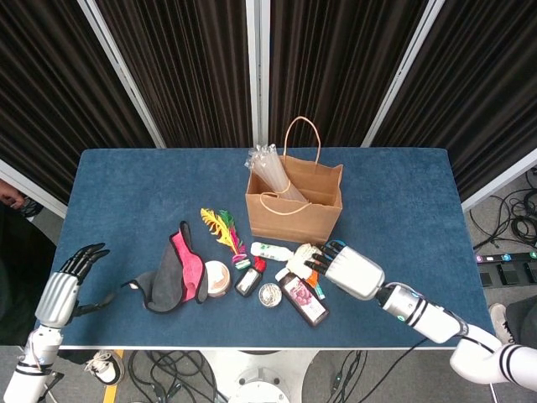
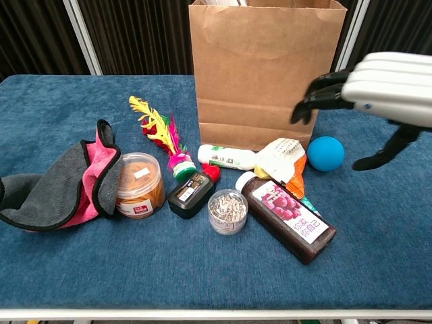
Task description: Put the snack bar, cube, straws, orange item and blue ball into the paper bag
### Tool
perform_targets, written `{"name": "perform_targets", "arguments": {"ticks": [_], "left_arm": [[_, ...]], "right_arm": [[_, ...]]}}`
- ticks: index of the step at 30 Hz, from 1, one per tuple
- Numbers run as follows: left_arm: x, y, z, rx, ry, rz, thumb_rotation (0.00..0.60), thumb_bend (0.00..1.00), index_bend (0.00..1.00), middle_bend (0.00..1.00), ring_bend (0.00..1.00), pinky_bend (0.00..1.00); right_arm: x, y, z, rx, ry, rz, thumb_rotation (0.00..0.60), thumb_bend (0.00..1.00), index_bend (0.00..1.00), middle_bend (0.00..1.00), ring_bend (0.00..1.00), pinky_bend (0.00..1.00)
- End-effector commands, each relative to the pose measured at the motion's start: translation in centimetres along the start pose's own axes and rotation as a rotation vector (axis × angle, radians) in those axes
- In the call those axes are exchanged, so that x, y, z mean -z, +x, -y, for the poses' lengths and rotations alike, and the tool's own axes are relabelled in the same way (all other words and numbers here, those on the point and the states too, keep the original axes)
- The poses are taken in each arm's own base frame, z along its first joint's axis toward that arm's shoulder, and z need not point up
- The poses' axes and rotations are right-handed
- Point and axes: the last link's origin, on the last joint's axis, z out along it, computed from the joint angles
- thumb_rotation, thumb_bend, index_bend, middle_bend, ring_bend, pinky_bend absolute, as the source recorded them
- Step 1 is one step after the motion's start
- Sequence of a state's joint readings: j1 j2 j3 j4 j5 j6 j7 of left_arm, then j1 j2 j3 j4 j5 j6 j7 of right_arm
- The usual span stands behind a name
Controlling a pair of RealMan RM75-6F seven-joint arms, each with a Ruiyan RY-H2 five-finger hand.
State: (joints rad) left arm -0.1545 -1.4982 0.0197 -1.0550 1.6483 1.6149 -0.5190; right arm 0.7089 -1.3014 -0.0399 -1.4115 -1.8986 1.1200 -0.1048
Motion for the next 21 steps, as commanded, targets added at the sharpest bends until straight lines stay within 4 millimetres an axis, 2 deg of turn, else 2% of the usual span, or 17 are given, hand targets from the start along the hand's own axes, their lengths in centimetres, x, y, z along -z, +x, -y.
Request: {"name": "perform_targets", "arguments": {"ticks": [1,12,21], "left_arm": [[0.1,-0.1,0.1,-0.002,0.001,-0.001,0.600,0.24,0.24,0.23,0.15,0.24],[0.3,0.1,0.7,0.002,0.016,-0.008,0.600,0.24,0.24,0.23,0.15,0.24],[0.3,0.3,1.0,0.000,0.022,-0.010,0.600,0.24,0.24,0.23,0.15,0.24]], "right_arm": [[-2.1,-0.4,0.5,0.053,0.055,-0.015,0.600,0.00,0.17,0.26,0.13,0.32],[-5.1,-3.3,0.2,0.135,0.011,0.085,0.600,0.00,0.12,0.22,0.09,0.27],[-6.4,-4.1,0.5,0.152,0.010,0.126,0.600,0.00,0.12,0.22,0.09,0.27]]}}
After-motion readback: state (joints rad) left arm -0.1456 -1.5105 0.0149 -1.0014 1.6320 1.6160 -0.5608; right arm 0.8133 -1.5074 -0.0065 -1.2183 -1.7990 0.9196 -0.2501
